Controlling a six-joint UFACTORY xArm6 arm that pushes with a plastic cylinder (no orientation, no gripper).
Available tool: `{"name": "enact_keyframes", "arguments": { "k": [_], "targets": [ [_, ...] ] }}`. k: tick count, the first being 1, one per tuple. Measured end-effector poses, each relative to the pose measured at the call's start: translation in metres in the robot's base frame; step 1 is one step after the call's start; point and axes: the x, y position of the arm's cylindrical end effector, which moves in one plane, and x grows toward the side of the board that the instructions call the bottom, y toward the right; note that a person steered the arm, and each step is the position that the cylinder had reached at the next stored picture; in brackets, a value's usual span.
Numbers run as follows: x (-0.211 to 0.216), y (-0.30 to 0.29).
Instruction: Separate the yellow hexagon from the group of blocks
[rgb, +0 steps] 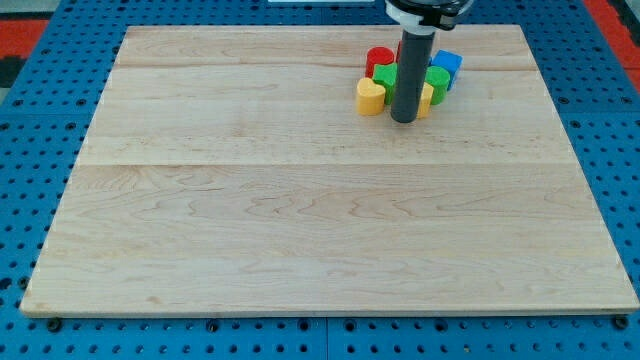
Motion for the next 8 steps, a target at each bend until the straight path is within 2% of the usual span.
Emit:
{"name": "enact_keyframes", "arguments": {
  "k": [1,2,3,4,5,6,7,8],
  "targets": [
    [0.014,-0.004],
    [0.026,-0.051],
    [0.011,-0.134],
    [-0.04,-0.095],
    [-0.025,-0.008],
    [-0.016,-0.027],
    [0.014,0.033],
    [0.02,0.113]
  ]
}}
